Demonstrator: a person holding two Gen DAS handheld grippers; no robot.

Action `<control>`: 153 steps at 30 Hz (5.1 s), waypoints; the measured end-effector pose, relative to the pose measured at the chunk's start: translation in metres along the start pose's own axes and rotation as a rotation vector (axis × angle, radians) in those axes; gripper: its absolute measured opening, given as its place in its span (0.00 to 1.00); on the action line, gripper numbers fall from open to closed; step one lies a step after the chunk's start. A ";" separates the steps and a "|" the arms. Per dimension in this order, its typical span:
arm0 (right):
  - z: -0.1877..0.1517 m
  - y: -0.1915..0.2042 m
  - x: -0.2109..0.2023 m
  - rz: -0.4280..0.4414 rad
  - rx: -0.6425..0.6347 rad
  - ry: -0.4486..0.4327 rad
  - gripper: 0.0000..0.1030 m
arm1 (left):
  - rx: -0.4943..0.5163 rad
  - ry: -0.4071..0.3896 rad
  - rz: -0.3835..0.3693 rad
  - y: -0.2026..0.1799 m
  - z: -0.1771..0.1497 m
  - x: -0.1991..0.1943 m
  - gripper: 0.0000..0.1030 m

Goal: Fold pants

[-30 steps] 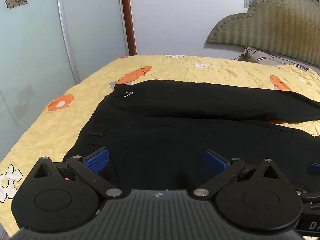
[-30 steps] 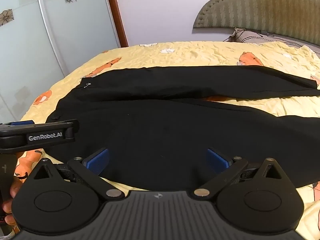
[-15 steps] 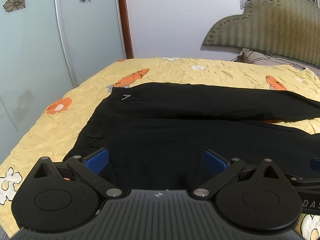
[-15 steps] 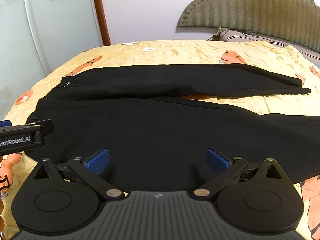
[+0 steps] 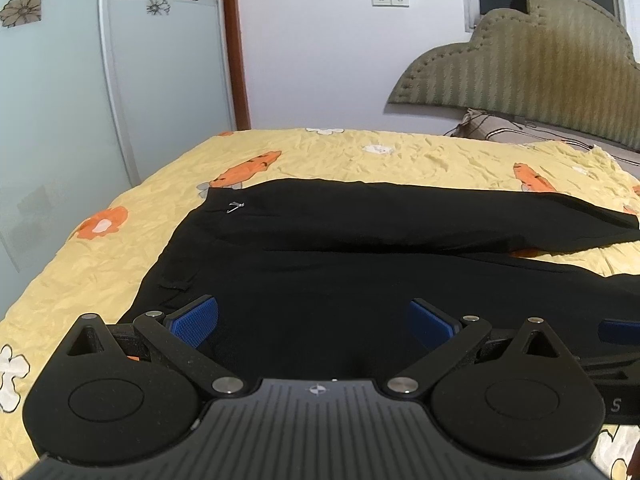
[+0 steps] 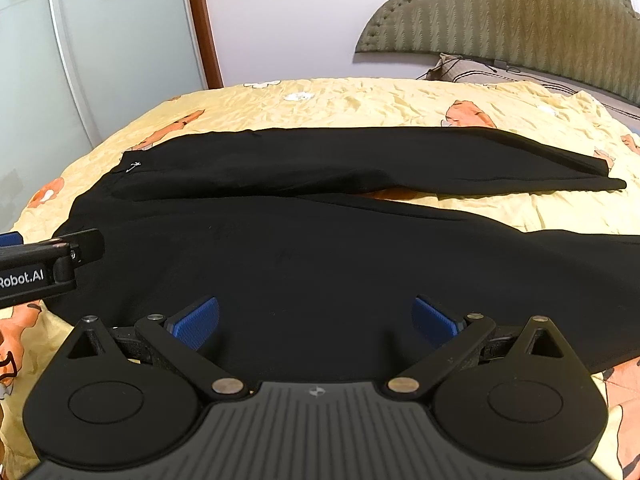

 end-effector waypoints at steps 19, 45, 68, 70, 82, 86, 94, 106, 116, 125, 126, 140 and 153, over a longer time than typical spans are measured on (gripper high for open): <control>0.028 0.037 0.010 0.155 -0.274 -0.123 1.00 | 0.058 0.014 -0.004 0.017 0.008 0.026 1.00; 0.114 0.081 0.076 0.268 -0.336 -0.111 1.00 | 0.051 0.125 0.100 0.057 0.048 0.112 1.00; 0.192 0.168 0.285 0.517 -0.583 0.287 0.88 | -0.164 0.300 0.015 0.133 0.062 0.163 0.96; 0.190 0.169 0.299 0.541 -0.618 0.323 0.74 | -0.206 0.326 -0.007 0.139 0.070 0.174 0.96; 0.158 0.184 0.234 0.543 -0.968 0.037 0.08 | -0.649 0.523 -0.342 0.169 0.104 0.283 0.96; 0.127 0.190 0.196 0.491 -1.164 -0.125 0.08 | -0.816 0.575 -0.401 0.179 0.093 0.304 0.96; 0.097 0.189 0.171 0.463 -1.289 -0.237 0.08 | -0.965 0.600 -0.457 0.189 0.081 0.322 0.57; 0.063 0.190 0.115 0.519 -1.215 -0.185 0.08 | -0.701 0.394 -0.384 0.185 0.066 0.191 0.06; -0.029 0.199 0.039 0.673 -1.273 -0.073 0.07 | -0.601 0.429 -0.391 0.159 -0.017 0.117 0.07; -0.028 0.173 0.033 0.446 -1.240 -0.264 0.12 | -0.617 0.382 -0.348 0.166 -0.036 0.093 0.08; -0.023 0.170 0.034 0.418 -1.251 -0.278 0.16 | -0.602 0.380 -0.342 0.165 -0.036 0.091 0.08; -0.016 0.159 0.074 0.338 -1.337 -0.155 0.66 | -0.606 0.365 -0.309 0.168 -0.042 0.082 0.09; -0.047 0.147 0.071 0.104 -1.401 -0.307 0.02 | -0.514 0.334 -0.228 0.167 -0.039 0.073 0.09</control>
Point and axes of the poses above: each gripper's, at about its wrist camera, not at the fingertips, and x roughly the way its jaws point, y to its left, z to its top, the point moved 4 cm from there along x, roughly the way its jaws point, and after that the axes turned 12 degrees about x, right-handed, at the moved point
